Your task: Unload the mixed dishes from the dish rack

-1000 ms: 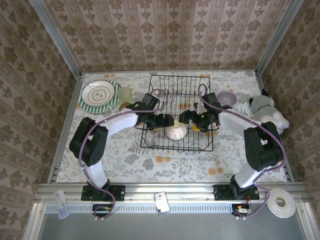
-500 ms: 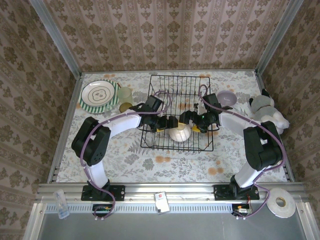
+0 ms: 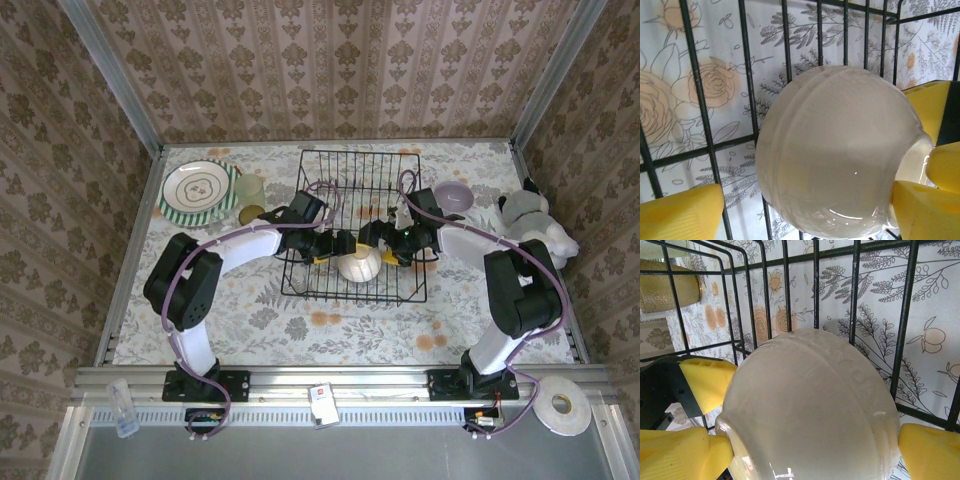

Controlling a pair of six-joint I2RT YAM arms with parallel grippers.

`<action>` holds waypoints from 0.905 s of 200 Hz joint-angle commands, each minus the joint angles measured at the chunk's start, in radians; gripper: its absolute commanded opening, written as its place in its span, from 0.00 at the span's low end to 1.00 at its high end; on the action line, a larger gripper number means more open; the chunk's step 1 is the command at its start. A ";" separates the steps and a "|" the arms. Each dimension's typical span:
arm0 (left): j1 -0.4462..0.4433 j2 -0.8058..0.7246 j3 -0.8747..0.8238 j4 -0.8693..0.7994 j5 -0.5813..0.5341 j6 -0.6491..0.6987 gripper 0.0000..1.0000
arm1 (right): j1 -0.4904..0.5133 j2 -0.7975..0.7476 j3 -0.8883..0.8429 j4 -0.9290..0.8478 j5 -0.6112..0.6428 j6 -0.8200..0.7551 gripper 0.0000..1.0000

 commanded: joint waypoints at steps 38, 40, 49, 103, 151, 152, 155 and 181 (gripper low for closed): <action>-0.020 0.104 -0.075 -0.042 -0.038 -0.014 0.66 | 0.024 0.016 -0.018 0.066 -0.082 0.030 0.98; -0.017 0.104 -0.079 -0.039 -0.037 -0.016 0.65 | 0.025 0.016 -0.017 0.066 -0.081 0.030 0.98; -0.012 0.104 -0.088 -0.030 -0.036 -0.026 0.64 | 0.024 0.011 -0.018 0.066 -0.081 0.030 0.98; 0.034 0.089 -0.159 0.010 -0.033 -0.047 0.49 | 0.002 -0.012 0.000 -0.036 -0.035 -0.003 0.98; 0.046 0.105 -0.173 0.025 -0.022 -0.045 0.45 | -0.002 -0.056 -0.014 -0.033 -0.053 0.013 0.99; 0.047 0.105 -0.173 0.025 -0.022 -0.046 0.45 | -0.002 -0.057 -0.014 -0.033 -0.053 0.014 0.99; 0.048 0.105 -0.175 0.026 -0.022 -0.046 0.44 | -0.004 -0.060 -0.014 -0.035 -0.055 0.015 0.99; 0.059 0.099 -0.195 0.032 -0.023 -0.041 0.41 | -0.004 -0.076 -0.007 -0.094 -0.042 0.006 1.00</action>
